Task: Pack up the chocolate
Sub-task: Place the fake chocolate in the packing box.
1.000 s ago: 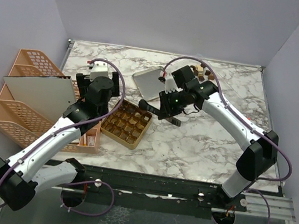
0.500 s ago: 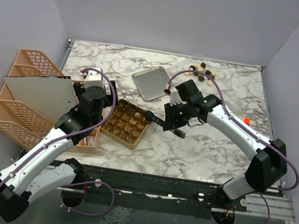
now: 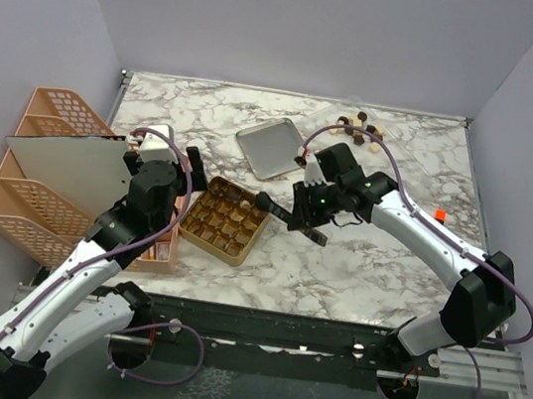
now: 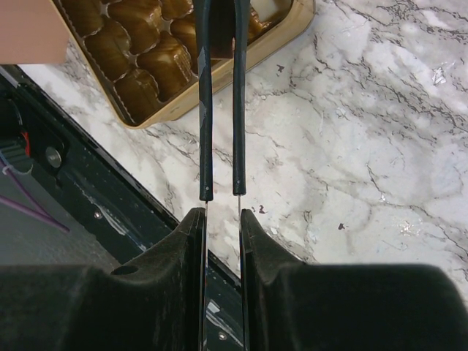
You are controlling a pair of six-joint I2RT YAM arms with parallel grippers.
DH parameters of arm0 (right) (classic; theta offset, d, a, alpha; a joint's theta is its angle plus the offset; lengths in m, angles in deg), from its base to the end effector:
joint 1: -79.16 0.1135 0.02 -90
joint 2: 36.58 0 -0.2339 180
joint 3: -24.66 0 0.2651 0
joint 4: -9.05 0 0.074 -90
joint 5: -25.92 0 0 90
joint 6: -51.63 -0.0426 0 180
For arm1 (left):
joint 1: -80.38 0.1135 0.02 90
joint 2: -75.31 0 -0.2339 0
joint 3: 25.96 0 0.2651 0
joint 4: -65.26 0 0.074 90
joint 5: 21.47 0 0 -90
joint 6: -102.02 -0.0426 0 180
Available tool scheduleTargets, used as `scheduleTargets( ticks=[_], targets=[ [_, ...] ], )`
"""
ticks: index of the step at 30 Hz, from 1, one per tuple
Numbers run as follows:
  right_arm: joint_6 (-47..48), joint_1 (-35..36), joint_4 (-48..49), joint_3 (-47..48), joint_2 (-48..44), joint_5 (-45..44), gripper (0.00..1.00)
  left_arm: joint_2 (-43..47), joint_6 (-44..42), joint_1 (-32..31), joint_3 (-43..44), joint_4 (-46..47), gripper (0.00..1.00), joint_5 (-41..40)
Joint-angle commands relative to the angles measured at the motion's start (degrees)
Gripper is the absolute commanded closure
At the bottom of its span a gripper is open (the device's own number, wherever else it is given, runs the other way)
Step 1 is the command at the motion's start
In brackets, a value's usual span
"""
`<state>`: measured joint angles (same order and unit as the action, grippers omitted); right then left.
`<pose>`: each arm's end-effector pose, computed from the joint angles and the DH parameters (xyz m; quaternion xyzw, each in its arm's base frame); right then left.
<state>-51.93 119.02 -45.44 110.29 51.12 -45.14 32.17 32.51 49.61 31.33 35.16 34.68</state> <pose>0.2510 0.2276 0.2423 -0.2610 0.9091 0.2683 0.1827 0.1939 -0.0878 0.3082 -0.1062 0.7764 -0.0396 0.6199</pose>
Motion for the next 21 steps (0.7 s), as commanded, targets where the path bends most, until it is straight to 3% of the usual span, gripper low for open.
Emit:
scheduleTargets(
  ticks=[1,11,21],
  targets=[
    [-1.1,1.0,0.7,0.1,0.6,1.3,0.76,1.8,1.0,-0.1,-1.0,-0.4,0.01,2.0],
    [-2.4,3.1,-0.1,1.8,3.1,-1.0,0.75,4.8,0.8,-0.1,-2.6,-0.3,0.01,1.4],
    [-4.0,3.6,0.4,1.3,2.4,-3.5,0.65,5.7,0.6,-0.1,-3.3,-0.3,0.01,1.8]
  ],
)
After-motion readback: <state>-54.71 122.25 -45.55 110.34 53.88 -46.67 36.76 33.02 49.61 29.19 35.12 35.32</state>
